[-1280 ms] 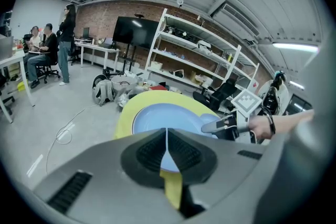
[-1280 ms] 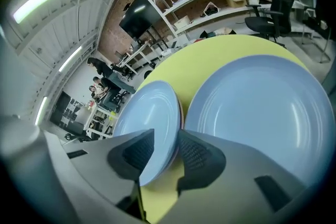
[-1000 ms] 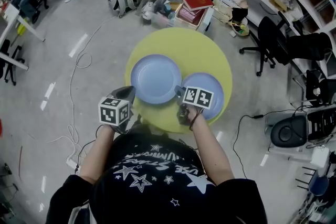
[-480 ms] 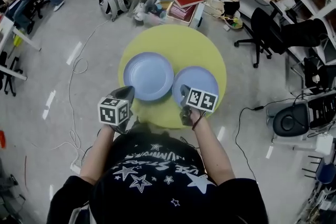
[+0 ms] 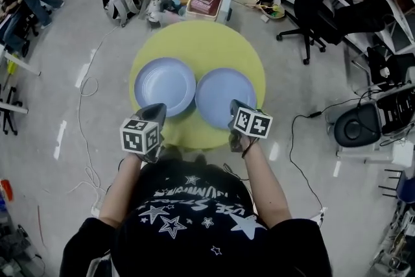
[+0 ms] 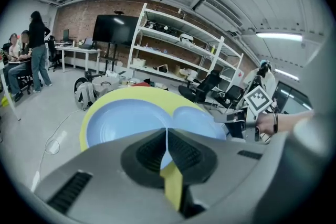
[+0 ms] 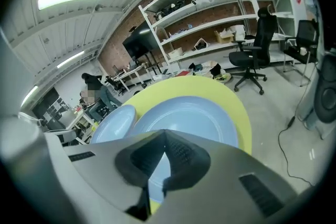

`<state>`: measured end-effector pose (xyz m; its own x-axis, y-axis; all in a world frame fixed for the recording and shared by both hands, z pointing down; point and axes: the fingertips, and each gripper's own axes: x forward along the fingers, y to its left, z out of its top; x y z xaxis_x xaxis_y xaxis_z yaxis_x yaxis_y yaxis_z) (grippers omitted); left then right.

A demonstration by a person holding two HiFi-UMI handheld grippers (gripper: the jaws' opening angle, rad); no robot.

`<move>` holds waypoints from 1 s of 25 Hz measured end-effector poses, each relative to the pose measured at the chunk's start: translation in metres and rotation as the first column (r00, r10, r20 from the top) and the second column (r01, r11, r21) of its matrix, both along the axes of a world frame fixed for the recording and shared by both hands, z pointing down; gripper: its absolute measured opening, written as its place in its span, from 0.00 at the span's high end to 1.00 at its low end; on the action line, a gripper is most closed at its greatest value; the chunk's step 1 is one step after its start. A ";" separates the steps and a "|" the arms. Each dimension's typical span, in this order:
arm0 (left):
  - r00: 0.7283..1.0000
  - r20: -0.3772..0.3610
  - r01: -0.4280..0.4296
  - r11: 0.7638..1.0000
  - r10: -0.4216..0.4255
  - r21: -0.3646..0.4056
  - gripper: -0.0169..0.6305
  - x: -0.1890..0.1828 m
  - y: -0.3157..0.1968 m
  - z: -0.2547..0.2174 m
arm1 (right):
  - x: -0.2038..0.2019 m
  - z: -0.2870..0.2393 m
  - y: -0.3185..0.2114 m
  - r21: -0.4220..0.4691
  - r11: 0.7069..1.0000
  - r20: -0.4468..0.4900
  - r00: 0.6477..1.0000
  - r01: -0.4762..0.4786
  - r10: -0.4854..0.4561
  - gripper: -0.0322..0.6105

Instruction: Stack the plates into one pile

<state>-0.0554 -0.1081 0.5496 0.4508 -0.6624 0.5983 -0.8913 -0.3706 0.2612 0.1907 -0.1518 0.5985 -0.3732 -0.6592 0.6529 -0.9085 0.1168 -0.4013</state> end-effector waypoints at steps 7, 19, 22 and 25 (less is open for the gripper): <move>0.999 0.003 -0.048 0.999 0.048 0.010 0.94 0.037 0.002 0.004 | 0.047 0.003 0.017 0.009 0.998 -0.014 0.998 -0.069 0.069 0.93; 0.989 0.013 -0.148 0.989 0.148 -0.017 0.94 0.095 -0.007 0.016 | 0.096 0.032 0.035 -0.070 0.982 0.014 0.985 -0.173 0.175 0.92; 0.988 0.017 -0.156 0.988 0.156 -0.021 0.94 0.101 -0.009 0.018 | 0.098 0.041 0.033 -0.101 0.979 0.042 0.983 -0.176 0.181 0.92; 0.988 0.024 -0.151 0.988 0.152 -0.028 0.94 0.101 -0.008 0.021 | 0.096 0.047 0.030 -0.124 0.976 0.080 0.978 -0.180 0.190 0.92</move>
